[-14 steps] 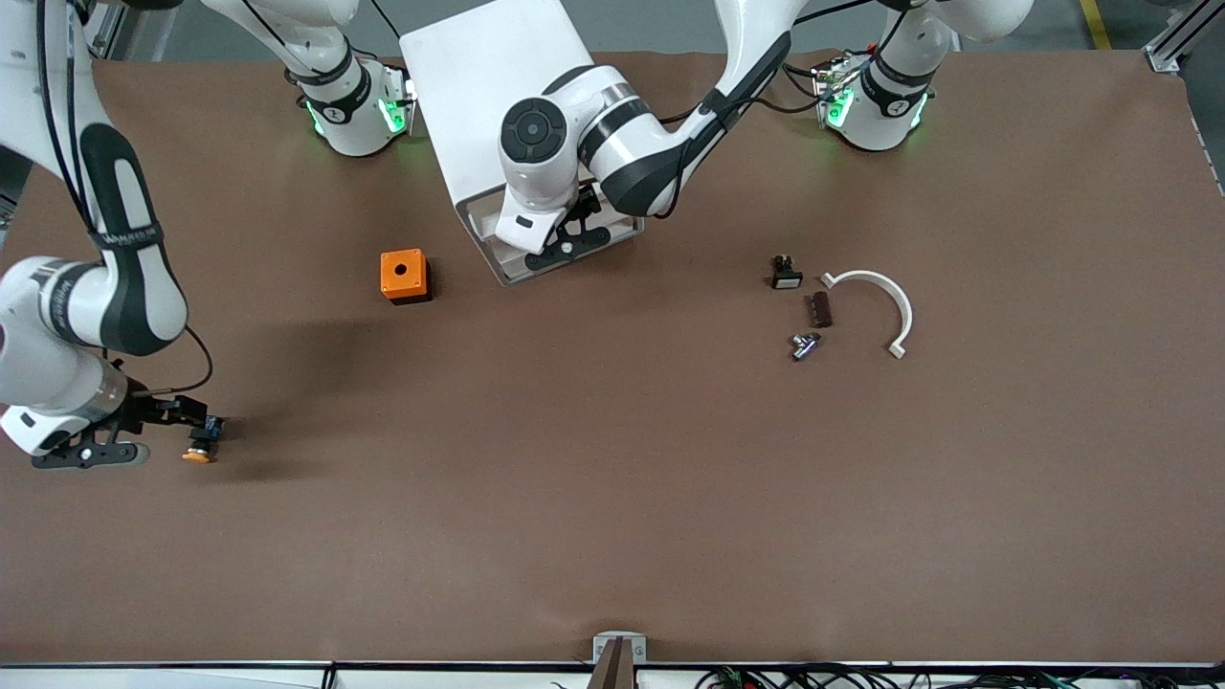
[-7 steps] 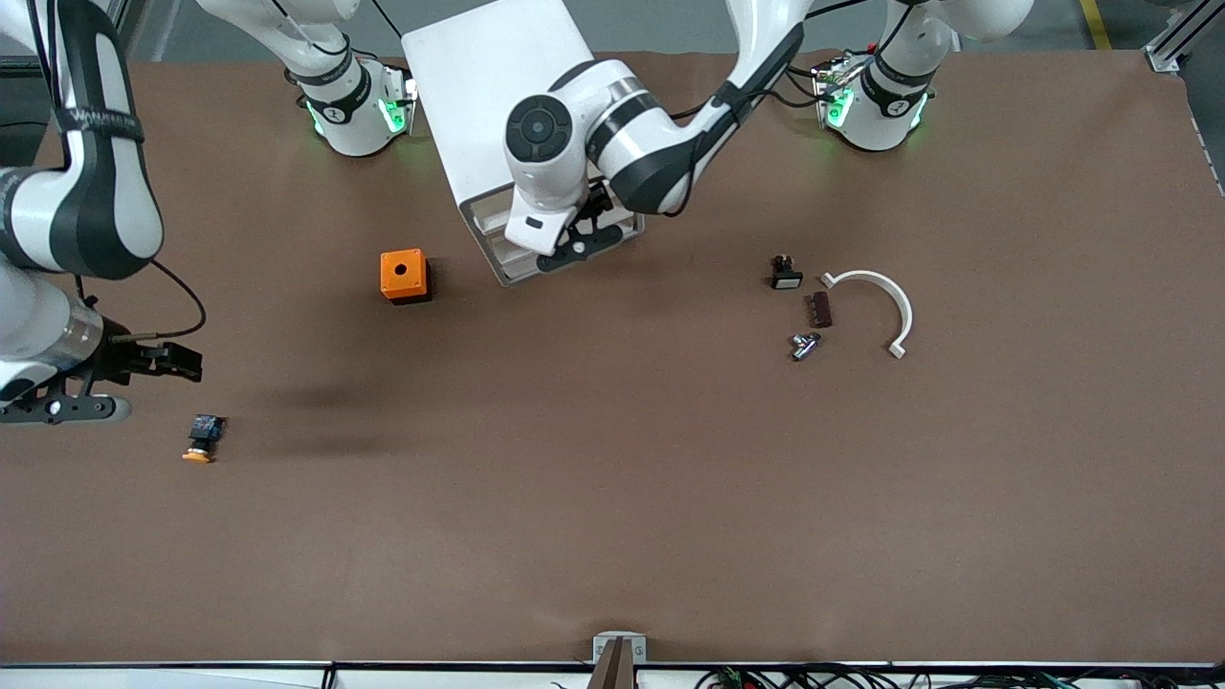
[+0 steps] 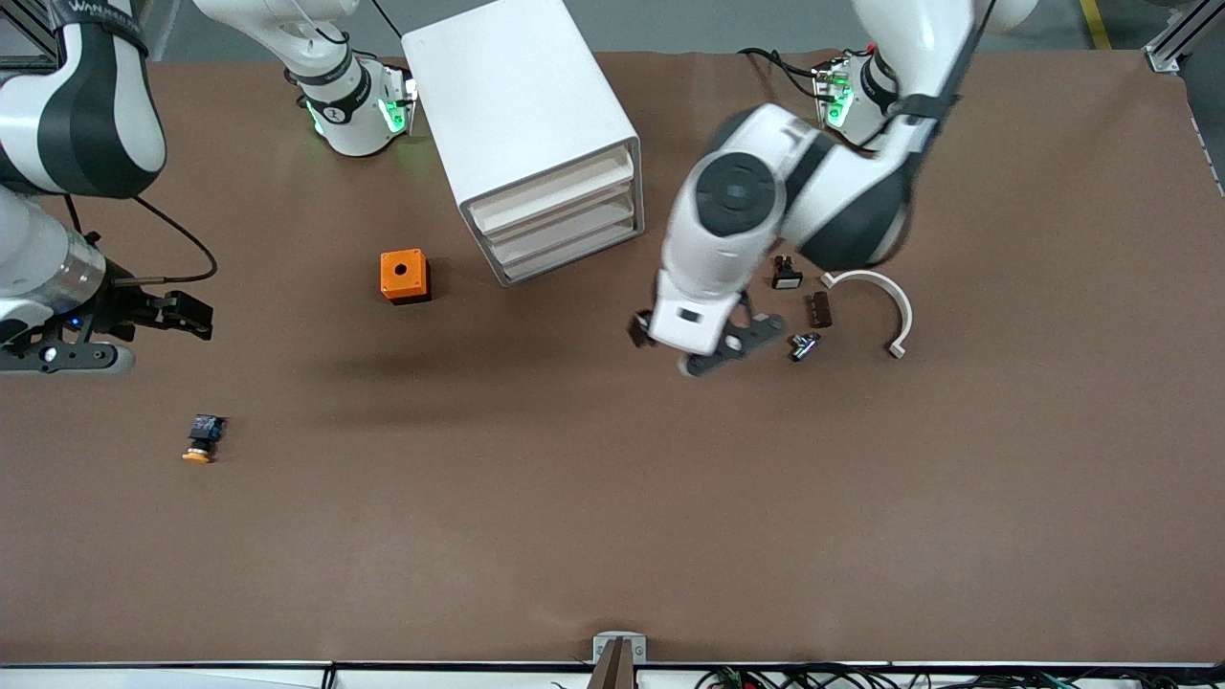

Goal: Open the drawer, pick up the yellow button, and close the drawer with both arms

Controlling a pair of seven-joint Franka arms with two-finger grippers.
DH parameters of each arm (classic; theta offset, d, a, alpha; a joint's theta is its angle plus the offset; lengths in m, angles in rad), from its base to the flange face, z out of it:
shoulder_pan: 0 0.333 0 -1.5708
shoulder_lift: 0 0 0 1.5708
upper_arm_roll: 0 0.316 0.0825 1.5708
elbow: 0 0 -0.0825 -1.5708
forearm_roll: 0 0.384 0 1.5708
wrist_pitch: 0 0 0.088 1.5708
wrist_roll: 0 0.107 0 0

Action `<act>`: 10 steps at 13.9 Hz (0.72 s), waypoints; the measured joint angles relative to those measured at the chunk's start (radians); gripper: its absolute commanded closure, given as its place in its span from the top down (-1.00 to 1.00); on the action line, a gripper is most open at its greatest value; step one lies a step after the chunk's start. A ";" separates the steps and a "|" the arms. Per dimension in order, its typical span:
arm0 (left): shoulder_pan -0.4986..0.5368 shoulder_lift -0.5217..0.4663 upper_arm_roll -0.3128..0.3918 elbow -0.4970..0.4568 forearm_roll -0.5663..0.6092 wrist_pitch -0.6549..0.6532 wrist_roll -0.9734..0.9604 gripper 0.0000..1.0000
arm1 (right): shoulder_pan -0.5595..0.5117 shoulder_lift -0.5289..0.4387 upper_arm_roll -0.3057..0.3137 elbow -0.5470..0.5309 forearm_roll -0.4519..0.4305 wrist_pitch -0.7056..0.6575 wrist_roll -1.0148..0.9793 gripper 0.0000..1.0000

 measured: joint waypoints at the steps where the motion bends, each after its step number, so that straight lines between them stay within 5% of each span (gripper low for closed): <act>1: 0.048 -0.010 0.000 0.000 0.004 -0.001 0.057 1.00 | 0.001 -0.004 0.000 0.020 0.009 -0.022 0.002 1.00; 7: 0.224 -0.034 -0.001 -0.001 0.005 -0.002 0.327 1.00 | -0.005 -0.007 -0.012 0.232 0.057 -0.223 0.002 1.00; 10: 0.280 -0.039 -0.001 0.000 0.007 -0.001 0.381 1.00 | -0.006 -0.006 -0.016 0.247 0.058 -0.233 0.002 1.00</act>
